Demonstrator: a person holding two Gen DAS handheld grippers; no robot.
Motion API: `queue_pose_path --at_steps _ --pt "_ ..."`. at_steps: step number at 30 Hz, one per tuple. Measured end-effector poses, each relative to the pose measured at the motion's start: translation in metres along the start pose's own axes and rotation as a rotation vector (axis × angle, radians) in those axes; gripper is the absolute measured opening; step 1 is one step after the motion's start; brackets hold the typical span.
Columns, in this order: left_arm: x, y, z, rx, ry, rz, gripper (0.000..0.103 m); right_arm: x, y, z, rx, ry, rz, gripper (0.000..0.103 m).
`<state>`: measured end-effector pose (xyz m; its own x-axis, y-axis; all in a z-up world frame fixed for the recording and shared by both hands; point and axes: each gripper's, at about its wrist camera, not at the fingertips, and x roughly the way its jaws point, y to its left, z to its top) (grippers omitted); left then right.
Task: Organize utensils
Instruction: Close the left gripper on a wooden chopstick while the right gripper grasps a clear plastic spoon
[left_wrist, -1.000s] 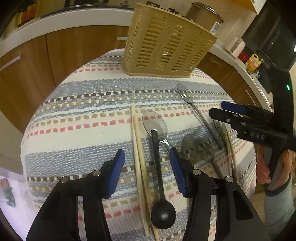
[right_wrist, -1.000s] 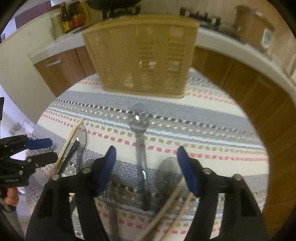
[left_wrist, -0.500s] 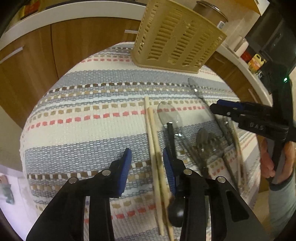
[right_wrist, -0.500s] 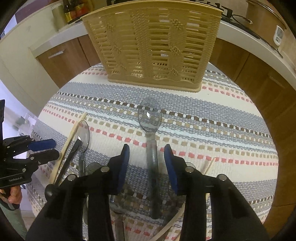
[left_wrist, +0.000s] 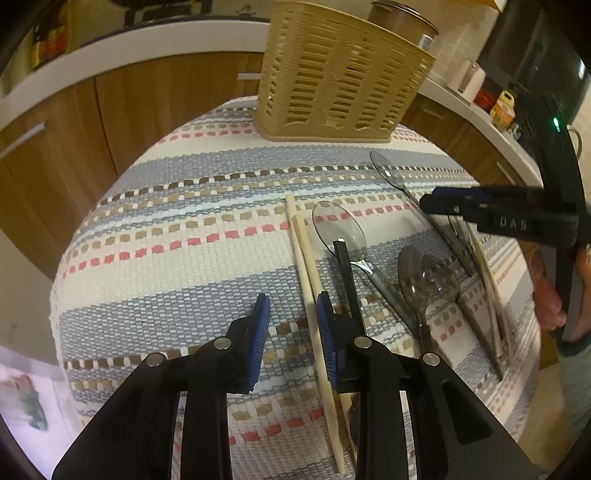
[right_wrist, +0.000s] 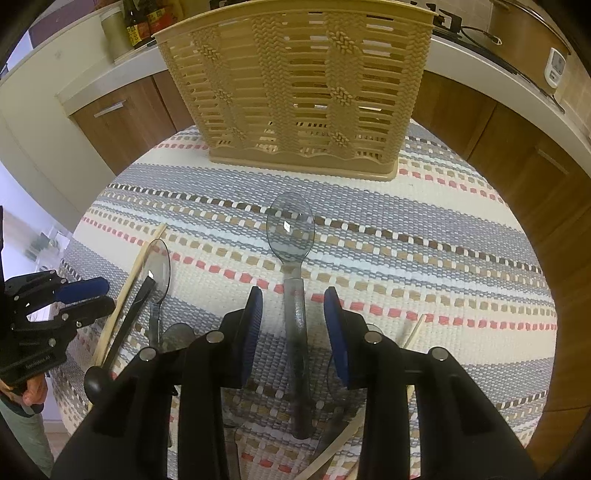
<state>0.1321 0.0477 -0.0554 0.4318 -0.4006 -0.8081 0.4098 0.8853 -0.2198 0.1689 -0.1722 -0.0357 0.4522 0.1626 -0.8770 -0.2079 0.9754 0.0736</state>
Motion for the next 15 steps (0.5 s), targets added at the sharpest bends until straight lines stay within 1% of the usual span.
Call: queue_pose_path --at_steps 2,7,9,11,12,15 --pt "0.0 -0.005 -0.002 0.032 -0.004 0.029 0.026 0.0 0.0 0.0 -0.005 -0.002 -0.007 0.031" --pt "0.004 -0.025 -0.003 0.159 0.016 0.143 0.026 0.001 0.003 0.0 -0.034 -0.007 -0.058 0.031" --pt "0.008 -0.03 0.001 0.174 0.031 0.167 0.026 0.005 0.003 0.004 -0.03 0.008 -0.059 0.031" --pt "0.011 -0.029 0.011 0.148 0.054 0.172 0.026 0.009 0.005 0.01 -0.032 0.025 -0.057 0.031" --pt "0.013 -0.027 0.012 0.138 0.058 0.174 0.024 0.01 0.008 0.013 -0.037 0.029 -0.057 0.031" --pt "0.015 -0.022 0.019 0.093 0.062 0.2 0.005 0.014 0.014 0.021 -0.05 0.032 -0.073 0.031"
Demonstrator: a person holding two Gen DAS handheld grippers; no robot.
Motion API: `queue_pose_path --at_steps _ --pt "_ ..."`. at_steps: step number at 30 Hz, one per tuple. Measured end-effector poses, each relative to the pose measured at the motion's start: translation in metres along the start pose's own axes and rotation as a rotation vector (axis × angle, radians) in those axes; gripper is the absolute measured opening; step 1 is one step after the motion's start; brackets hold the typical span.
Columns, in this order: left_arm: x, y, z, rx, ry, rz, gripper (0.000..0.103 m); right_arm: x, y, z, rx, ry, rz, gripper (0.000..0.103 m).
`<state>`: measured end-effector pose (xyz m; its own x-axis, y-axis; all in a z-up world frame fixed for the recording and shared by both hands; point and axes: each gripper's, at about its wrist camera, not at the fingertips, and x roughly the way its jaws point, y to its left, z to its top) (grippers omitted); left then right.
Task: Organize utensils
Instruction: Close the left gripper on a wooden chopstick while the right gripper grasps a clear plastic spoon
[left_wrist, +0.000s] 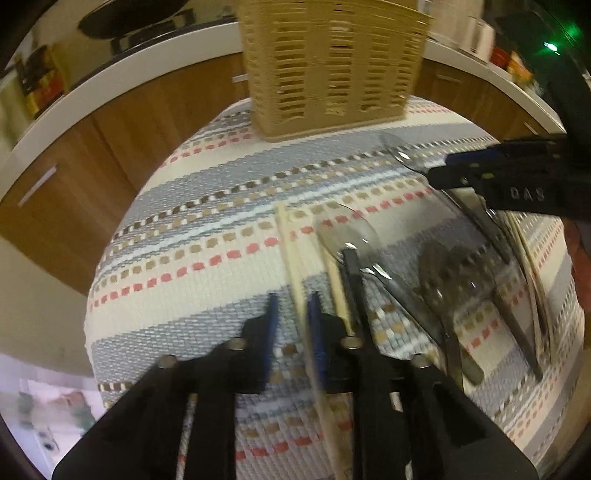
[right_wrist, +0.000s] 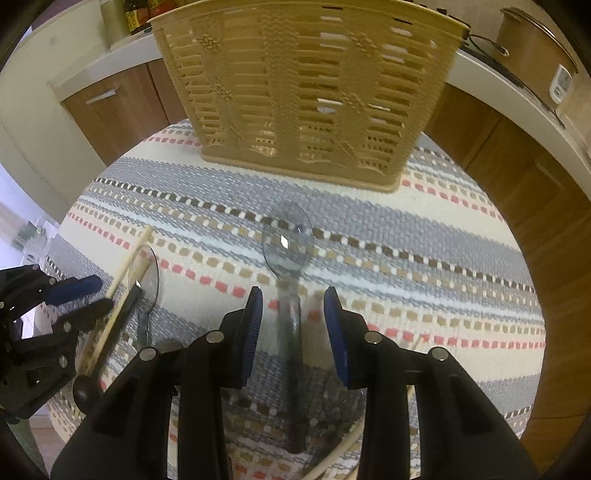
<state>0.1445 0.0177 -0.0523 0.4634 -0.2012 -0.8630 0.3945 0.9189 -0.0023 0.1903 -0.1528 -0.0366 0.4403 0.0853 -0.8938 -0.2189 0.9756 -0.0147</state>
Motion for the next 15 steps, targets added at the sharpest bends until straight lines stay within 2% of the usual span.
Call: queue_pose_path --at_steps 4,8,9,10,12,15 --pt "0.0 0.019 0.001 -0.119 -0.003 -0.057 0.004 0.008 0.004 0.013 0.006 0.011 -0.043 0.031" --pt "-0.002 0.039 -0.006 -0.223 -0.021 -0.073 0.004 0.02 0.01 0.016 -0.007 0.043 -0.072 0.031" --pt "-0.002 0.045 -0.007 -0.251 -0.023 -0.074 0.004 0.021 0.012 0.017 -0.013 0.039 -0.084 0.024" --pt "-0.003 0.048 -0.007 -0.262 -0.024 -0.07 0.004 0.021 0.014 0.016 -0.02 0.031 -0.093 0.023" --pt "-0.004 0.054 -0.008 -0.286 -0.022 -0.071 0.004 0.021 0.012 0.016 0.007 0.032 -0.111 0.012" --pt "-0.005 0.06 -0.008 -0.321 -0.016 -0.106 0.004 0.019 0.001 0.015 0.067 0.032 -0.119 0.01"
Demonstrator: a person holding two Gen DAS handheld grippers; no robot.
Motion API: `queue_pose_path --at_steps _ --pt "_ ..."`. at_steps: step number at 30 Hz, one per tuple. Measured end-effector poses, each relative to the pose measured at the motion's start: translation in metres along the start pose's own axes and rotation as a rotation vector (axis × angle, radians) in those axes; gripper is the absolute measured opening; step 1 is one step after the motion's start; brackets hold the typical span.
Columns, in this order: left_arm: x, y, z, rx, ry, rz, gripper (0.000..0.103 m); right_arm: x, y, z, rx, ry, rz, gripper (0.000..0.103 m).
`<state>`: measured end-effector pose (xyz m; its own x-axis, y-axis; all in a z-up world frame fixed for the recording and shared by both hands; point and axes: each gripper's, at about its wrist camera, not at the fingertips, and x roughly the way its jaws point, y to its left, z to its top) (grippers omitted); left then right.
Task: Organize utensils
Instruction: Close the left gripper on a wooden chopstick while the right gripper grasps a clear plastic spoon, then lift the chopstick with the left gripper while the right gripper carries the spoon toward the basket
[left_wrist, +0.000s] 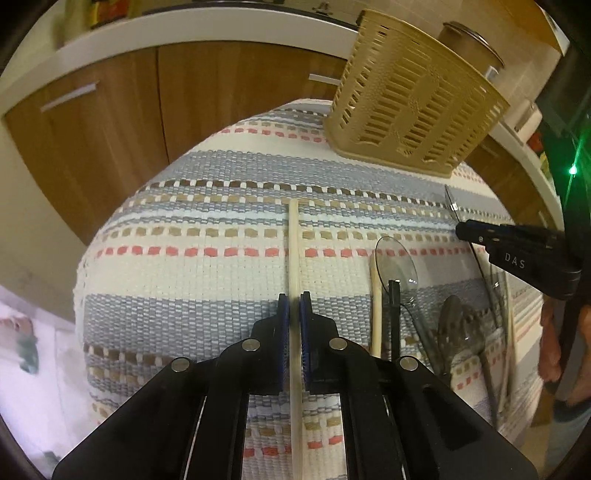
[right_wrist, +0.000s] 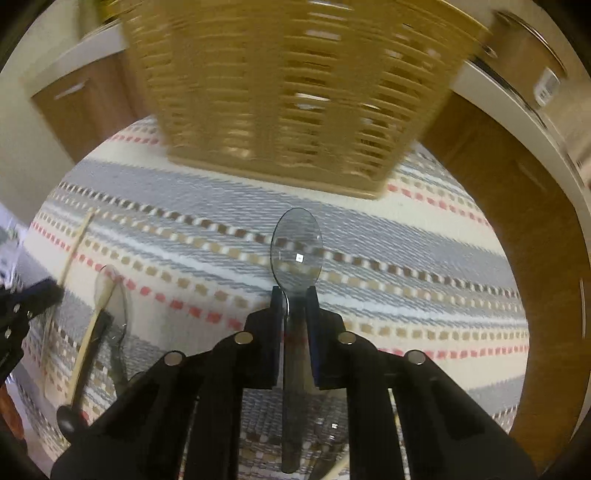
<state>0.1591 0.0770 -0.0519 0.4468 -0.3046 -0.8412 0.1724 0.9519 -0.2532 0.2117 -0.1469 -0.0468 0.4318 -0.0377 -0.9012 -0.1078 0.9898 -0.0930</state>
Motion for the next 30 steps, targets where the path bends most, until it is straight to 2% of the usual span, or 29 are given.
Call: queue_pose_path --at_steps 3,5,7,8,9,13,17,20,21,23,26,30 --pt "0.003 0.002 0.002 0.006 0.012 -0.006 0.005 0.003 -0.007 0.001 0.028 0.018 0.061 0.011" --pt "0.009 -0.002 0.009 0.007 0.018 -0.015 0.005 0.003 -0.013 0.003 0.052 0.03 0.139 0.015" --pt "0.009 0.0 0.014 -0.002 0.021 -0.023 0.009 -0.002 -0.022 0.007 0.084 0.024 0.187 0.03" --pt "0.012 -0.001 0.017 -0.002 0.025 -0.028 0.011 -0.006 -0.026 0.009 0.088 0.006 0.184 0.052" --pt "0.014 0.0 0.023 -0.002 0.031 -0.035 0.015 -0.01 -0.028 0.012 0.083 -0.016 0.178 0.061" --pt "0.024 -0.002 0.039 0.008 0.056 -0.043 0.016 -0.018 -0.033 0.019 0.045 -0.007 0.157 0.061" --pt "0.036 -0.009 0.05 0.036 0.1 -0.036 0.016 -0.002 -0.024 0.035 0.027 0.042 0.138 0.061" --pt "0.041 -0.012 0.059 0.062 0.125 -0.026 0.016 0.017 -0.017 0.033 0.023 0.075 0.129 0.06" --pt "0.043 -0.013 0.061 0.067 0.132 -0.025 0.016 0.022 -0.014 0.036 0.024 0.084 0.133 0.054" --pt "0.045 -0.015 0.065 0.081 0.147 -0.019 0.016 0.027 -0.009 0.04 0.012 0.085 0.109 0.049" --pt "0.049 -0.022 0.068 0.112 0.16 0.011 0.016 0.03 0.009 0.045 -0.035 0.08 0.085 0.032" --pt "0.051 -0.03 0.068 0.133 0.176 0.058 0.016 0.034 0.025 0.052 -0.064 0.076 0.059 0.03"
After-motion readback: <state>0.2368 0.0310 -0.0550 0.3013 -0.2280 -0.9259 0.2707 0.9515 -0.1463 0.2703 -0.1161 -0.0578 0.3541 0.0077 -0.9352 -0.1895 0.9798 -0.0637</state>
